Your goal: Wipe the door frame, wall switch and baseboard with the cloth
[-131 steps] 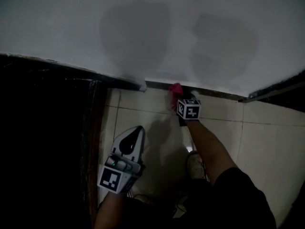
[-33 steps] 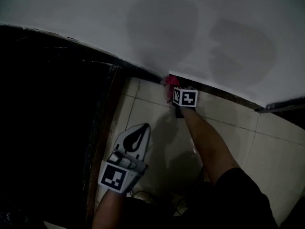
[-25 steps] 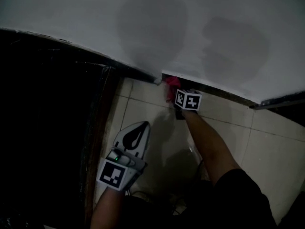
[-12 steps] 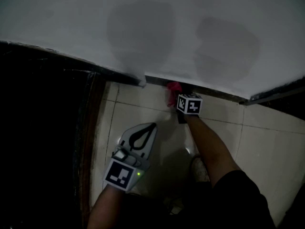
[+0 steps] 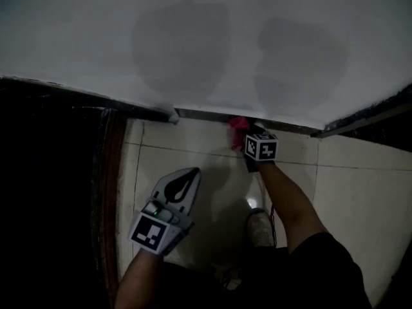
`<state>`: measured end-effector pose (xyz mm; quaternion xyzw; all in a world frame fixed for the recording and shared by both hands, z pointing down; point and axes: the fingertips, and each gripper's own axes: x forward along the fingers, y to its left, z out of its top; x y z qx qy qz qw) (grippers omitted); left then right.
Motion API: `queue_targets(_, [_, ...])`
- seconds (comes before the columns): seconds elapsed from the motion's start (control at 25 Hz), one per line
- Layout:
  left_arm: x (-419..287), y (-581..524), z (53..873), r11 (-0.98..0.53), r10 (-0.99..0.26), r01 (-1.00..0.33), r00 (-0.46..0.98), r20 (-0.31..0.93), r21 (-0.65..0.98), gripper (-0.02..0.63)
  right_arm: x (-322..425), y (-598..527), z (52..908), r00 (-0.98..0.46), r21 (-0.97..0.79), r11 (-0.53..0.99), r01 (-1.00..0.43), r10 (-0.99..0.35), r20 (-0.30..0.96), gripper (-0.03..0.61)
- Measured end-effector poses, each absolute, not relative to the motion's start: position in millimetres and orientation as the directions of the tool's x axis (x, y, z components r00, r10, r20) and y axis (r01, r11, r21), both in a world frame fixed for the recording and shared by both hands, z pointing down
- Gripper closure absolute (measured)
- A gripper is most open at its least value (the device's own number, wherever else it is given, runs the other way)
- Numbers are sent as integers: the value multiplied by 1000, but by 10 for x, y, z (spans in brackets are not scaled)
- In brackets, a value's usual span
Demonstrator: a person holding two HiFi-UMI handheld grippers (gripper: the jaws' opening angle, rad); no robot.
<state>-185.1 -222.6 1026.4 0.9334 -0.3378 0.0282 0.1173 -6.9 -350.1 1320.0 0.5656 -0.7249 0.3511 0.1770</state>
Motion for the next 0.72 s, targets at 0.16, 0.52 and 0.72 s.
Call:
queue_targets(0.16, [-1729,-2250,10279,-752,-616,-628,778,124,200,623,257,-3381,13184,-274,-311,80,-947,-705,654,497])
queue_targets(0.52, [-1555,-2286,10265,-767,-598,-607,794,110,207,623,850,-3163,13247,-188,-279,-12,-960,-711,678,497])
queue_targets(0.72, [-1442,-2315,10246,-766,-598,-605,795,104,216,623,1204,-3039,13243,-142,-270,-69,-960,-712,688,497])
